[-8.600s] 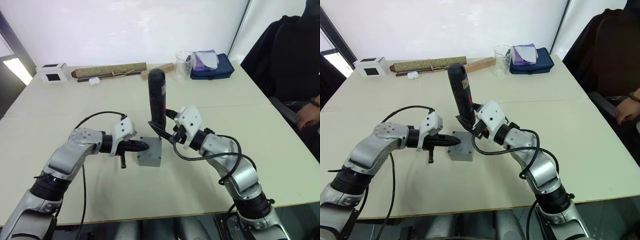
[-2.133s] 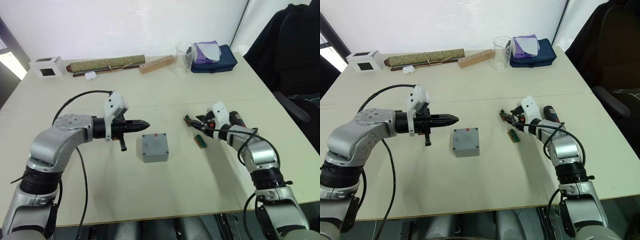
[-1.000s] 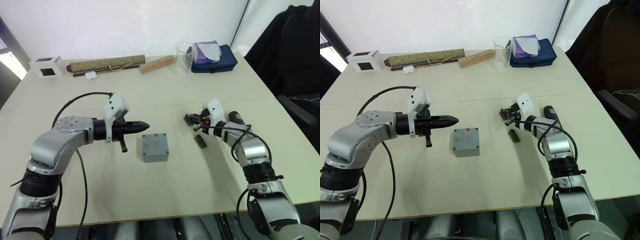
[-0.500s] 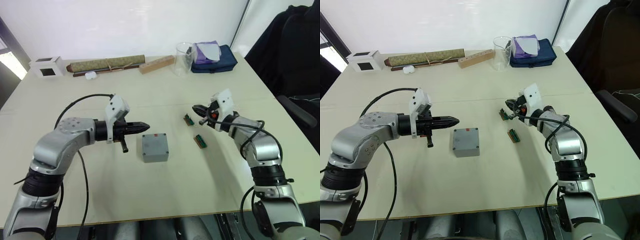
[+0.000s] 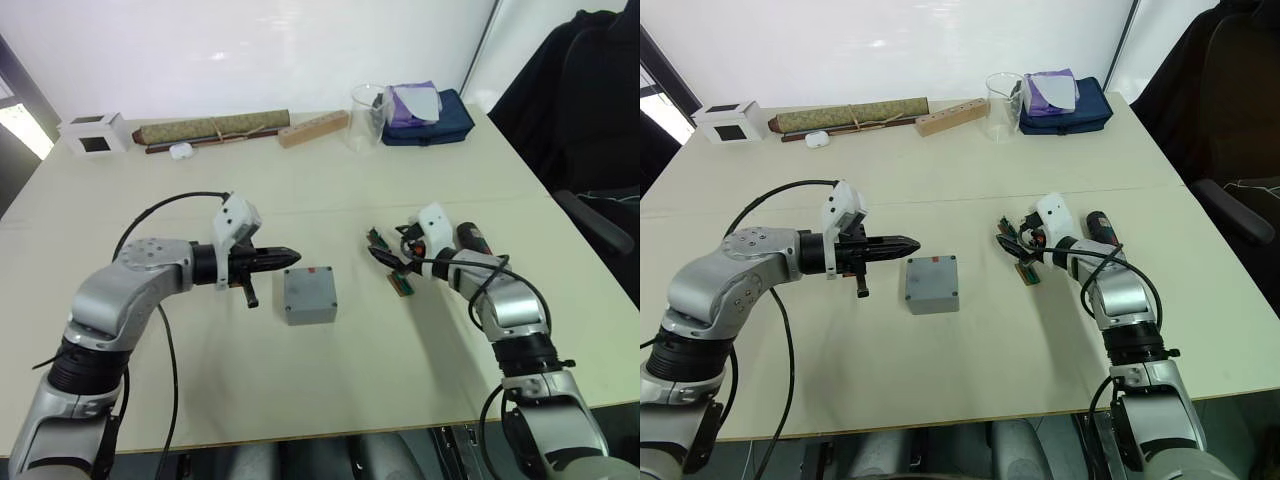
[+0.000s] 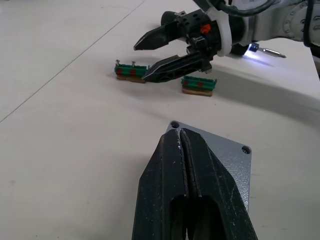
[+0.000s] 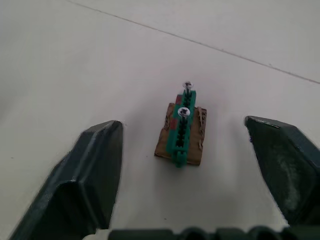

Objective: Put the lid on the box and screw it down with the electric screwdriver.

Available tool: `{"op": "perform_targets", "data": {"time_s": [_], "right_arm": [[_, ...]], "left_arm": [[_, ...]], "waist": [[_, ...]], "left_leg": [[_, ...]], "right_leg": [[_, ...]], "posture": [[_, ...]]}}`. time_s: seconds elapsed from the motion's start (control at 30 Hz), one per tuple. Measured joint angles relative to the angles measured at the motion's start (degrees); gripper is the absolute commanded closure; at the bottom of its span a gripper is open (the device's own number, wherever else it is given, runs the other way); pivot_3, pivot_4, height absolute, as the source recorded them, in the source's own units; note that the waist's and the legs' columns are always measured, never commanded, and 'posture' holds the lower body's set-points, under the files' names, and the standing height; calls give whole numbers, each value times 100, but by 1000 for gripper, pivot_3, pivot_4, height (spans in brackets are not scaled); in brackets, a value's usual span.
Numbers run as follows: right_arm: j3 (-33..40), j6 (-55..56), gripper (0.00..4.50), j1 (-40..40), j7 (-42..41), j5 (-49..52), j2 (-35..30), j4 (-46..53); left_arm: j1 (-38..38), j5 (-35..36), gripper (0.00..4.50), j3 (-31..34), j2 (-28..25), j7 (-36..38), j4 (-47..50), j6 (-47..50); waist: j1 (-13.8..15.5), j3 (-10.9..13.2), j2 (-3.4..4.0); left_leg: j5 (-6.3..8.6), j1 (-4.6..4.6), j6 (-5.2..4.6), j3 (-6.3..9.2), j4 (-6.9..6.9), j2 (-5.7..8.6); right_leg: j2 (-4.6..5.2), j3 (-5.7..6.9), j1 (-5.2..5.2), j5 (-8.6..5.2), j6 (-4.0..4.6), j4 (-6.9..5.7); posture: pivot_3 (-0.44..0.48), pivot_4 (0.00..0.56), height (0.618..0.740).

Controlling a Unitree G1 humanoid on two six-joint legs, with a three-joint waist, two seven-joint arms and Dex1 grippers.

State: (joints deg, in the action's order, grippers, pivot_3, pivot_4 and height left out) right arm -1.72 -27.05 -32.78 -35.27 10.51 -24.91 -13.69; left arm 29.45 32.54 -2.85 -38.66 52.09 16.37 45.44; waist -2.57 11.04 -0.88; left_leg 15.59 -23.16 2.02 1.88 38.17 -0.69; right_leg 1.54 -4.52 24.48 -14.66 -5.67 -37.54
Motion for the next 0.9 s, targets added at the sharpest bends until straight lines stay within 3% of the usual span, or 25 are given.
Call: {"op": "perform_targets", "data": {"time_s": [0.03,0.07,0.5,0.6,0.73,0.9], "right_arm": [[-1,17,2045,-33,0,-21,21,-59],[-3,41,2209,-59,-1,-23,31,-103],[-1,246,2209,-181,-14,-25,136,-448],[-1,265,2868,-192,-14,-27,139,-481],[-1,330,4445,-232,-14,-35,139,-509],[-1,374,4445,-243,-14,-49,139,-509]], "left_arm": [[0,0,4500,0,0,-4,1,0],[0,0,4500,0,-1,-6,0,0],[0,-4,4500,0,-4,-38,1,1],[0,-5,4500,0,-4,-40,1,0],[0,-6,4500,0,-4,-48,1,0],[-2,-8,4500,0,-4,-57,1,0]], "waist": [[0,0,0],[0,0,0],[0,0,0],[-1,0,0],[-2,0,0],[0,0,0]], "left_leg": [[0,0,0,0,0,0],[0,0,0,0,0,0],[0,0,0,0,0,0],[0,0,0,0,0,0],[0,0,0,1,0,0],[0,0,0,0,0,0]], "right_leg": [[0,0,0,0,0,0],[0,0,0,0,0,0],[1,0,0,0,0,0],[1,0,0,0,0,0],[0,0,0,0,0,0],[1,0,0,0,0,0]], "posture": [[0,150,740],[0,150,740],[0,150,740],[0,150,740],[0,150,740],[0,150,740]]}}
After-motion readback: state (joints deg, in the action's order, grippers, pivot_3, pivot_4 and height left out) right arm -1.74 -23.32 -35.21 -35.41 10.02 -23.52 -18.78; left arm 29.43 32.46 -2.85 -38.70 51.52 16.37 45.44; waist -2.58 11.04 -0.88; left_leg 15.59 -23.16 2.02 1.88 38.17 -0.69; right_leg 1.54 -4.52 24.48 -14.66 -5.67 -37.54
